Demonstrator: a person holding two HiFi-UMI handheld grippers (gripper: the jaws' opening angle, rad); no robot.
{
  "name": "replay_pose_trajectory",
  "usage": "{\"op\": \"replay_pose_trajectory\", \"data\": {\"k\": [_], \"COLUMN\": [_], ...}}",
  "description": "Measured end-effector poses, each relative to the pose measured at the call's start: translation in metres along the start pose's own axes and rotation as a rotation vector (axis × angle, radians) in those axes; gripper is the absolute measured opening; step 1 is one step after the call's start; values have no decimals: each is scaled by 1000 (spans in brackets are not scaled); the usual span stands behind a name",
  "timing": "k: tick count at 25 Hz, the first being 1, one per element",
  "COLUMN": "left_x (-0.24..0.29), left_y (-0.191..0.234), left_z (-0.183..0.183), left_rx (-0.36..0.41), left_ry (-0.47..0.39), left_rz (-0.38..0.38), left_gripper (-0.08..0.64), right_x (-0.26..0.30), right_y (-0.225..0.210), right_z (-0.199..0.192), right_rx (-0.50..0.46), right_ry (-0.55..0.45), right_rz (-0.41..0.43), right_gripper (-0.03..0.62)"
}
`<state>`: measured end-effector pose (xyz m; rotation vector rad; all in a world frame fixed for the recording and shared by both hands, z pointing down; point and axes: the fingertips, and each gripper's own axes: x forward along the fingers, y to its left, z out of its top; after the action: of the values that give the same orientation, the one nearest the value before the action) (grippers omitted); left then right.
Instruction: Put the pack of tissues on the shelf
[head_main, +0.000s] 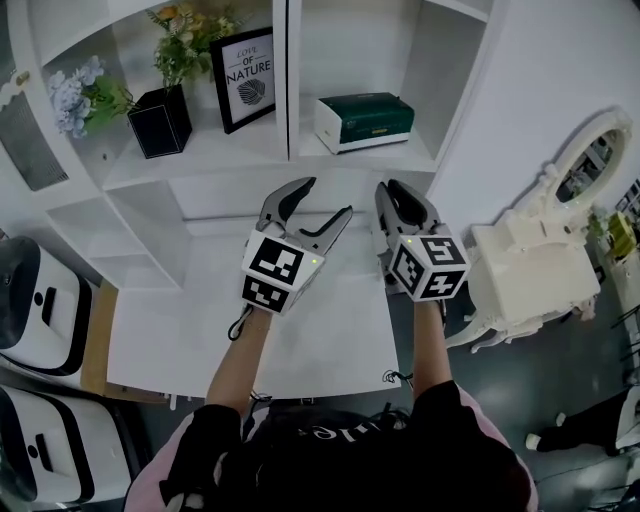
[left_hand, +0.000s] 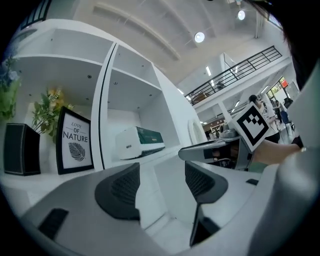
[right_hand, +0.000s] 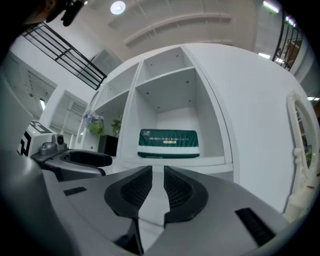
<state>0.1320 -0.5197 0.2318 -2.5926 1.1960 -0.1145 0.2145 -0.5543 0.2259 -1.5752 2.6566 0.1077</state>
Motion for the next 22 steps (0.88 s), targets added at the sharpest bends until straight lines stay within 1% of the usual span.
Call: {"op": "replay_pose_trajectory", "data": {"k": [3, 6, 12, 15, 22], "left_x": [-15, -30, -63, -82, -133], "left_y": [-18, -42, -87, -114, -162], "left_z": [-19, -37, -73, -87, -113], "left_rx": [-16, -32, -108, -128, -195], "left_ry": [24, 62, 128, 163, 198], "left_rz": [-2, -32, -54, -70, -46], "left_gripper": [293, 293, 293, 293, 293], "right_x": [-19, -37, -79, -104, -160], "right_y": [17, 32, 55, 67, 97], "right_z": [-22, -47, -91, -111, -147], "right_rx": [17, 47, 97, 118, 161], "right_ry": [34, 73, 146, 181, 239], "right_rz": [30, 49, 77, 94, 141], "right_gripper": [81, 81, 81, 81, 81]}}
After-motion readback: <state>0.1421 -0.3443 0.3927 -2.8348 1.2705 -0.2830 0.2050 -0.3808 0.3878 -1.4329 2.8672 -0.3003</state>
